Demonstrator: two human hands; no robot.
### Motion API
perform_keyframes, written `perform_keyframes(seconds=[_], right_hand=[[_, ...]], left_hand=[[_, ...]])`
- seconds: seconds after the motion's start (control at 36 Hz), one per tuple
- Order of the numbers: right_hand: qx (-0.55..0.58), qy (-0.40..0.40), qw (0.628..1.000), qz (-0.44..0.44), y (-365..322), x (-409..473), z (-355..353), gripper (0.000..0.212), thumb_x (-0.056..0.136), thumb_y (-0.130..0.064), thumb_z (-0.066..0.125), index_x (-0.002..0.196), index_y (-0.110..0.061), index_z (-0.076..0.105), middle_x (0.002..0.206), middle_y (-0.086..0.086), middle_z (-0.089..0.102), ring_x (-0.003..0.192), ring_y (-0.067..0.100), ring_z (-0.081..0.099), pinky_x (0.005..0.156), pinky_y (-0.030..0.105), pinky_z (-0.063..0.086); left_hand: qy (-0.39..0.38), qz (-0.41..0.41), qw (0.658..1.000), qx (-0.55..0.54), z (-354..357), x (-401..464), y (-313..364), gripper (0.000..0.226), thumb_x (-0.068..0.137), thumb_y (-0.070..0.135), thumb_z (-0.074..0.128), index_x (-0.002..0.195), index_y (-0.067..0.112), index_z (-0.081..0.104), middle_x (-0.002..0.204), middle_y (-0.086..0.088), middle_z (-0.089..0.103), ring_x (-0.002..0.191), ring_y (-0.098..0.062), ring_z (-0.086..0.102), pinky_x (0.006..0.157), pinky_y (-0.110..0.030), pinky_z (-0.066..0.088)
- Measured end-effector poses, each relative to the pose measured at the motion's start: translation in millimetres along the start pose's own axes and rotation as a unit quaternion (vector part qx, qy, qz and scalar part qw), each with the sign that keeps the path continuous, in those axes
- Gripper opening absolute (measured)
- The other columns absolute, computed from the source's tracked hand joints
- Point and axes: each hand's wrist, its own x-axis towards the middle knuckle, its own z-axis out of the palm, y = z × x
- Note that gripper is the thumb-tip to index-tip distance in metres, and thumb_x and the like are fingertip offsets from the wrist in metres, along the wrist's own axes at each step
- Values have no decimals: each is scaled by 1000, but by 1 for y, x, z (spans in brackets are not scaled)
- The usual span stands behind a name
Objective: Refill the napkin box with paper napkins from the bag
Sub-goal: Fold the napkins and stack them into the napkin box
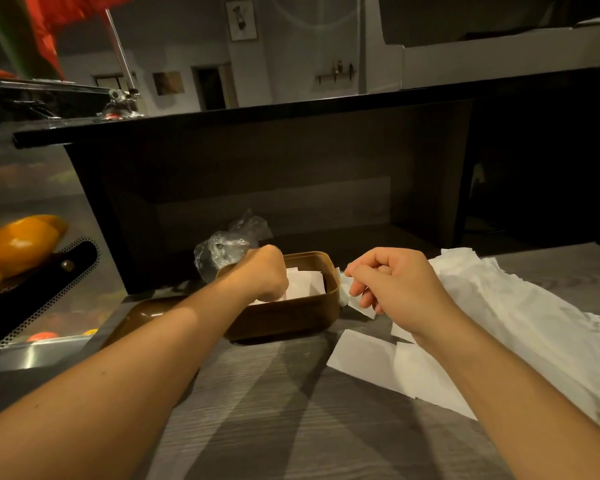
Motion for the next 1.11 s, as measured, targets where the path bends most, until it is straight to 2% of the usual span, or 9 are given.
perform_keyframes(seconds=[0.17, 0.33, 0.47, 0.53, 0.64, 0.81, 0.86, 1.0, 1.11], right_hand=[[13, -4, 1000, -1, 1, -1, -1, 15, 97, -22, 65, 84, -25, 72, 65, -8, 69, 55, 6, 65, 53, 16, 49], [18, -8, 1000, -6, 1, 0, -1, 16, 97, -21, 65, 83, -25, 72, 62, -9, 68, 56, 3, 65, 52, 13, 49], [29, -10, 1000, -4, -1, -1, -3, 13, 97, -20, 65, 86, -22, 72, 66, -7, 69, 54, 3, 65, 52, 13, 48], [30, -8, 1000, -5, -1, 0, -3, 13, 97, -21, 65, 86, -21, 72, 67, -6, 69, 54, 4, 65, 52, 13, 49], [19, -10, 1000, -17, 1, -1, -2, 15, 97, -22, 65, 84, -25, 71, 63, -11, 69, 57, 3, 66, 54, 14, 49], [-6, -9, 999, -34, 3, 0, -3, 14, 97, -23, 66, 84, -27, 70, 65, -11, 68, 60, 1, 66, 54, 13, 49], [-5, -10, 999, -34, 4, 0, -4, 13, 97, -22, 66, 85, -26, 70, 66, -10, 68, 60, 1, 66, 53, 12, 48], [-5, -9, 1000, -6, 5, 0, -4, 14, 97, -22, 66, 85, -25, 71, 68, -7, 70, 58, 5, 66, 56, 16, 51], [-26, -48, 998, 14, -4, -3, -8, 15, 98, -19, 64, 85, -22, 72, 73, -2, 71, 62, 10, 67, 57, 19, 52]], left_hand=[[-7, -21, 1000, -21, 5, 4, -1, 22, 91, 6, 67, 112, 12, 63, 97, -7, 67, 90, -23, 66, 87, -40, 60], [-53, 9, 998, -30, 3, 3, 5, 20, 93, 5, 66, 112, 9, 66, 107, -11, 70, 100, -24, 69, 94, -41, 58], [-20, 52, 998, -21, 0, 1, -2, 17, 90, 13, 73, 101, 22, 65, 101, 2, 62, 92, -14, 61, 77, -28, 54], [-3, 89, 996, -20, 0, 2, -4, 21, 86, 15, 78, 98, 26, 65, 102, 4, 63, 93, -12, 62, 80, -28, 57], [-90, 148, 985, 4, -1, 8, 0, 26, 88, 14, 76, 110, 26, 71, 116, 7, 65, 108, -10, 61, 96, -32, 55], [-150, 147, 978, -4, -6, 15, 4, 30, 87, 13, 76, 116, 21, 70, 113, 8, 66, 112, -12, 62, 96, -29, 52], [-112, 152, 982, -21, -7, 15, 3, 27, 88, 17, 76, 114, 21, 70, 108, 10, 66, 107, -9, 62, 93, -26, 51], [104, 140, 980, -96, -17, 5, 3, 15, 99, 16, 61, 105, 26, 70, 104, 7, 67, 98, -8, 63, 86, -26, 55], [137, 164, 969, -123, -26, -17, 6, 20, 101, 12, 55, 100, 30, 65, 104, 7, 67, 96, -7, 65, 87, -26, 56]])
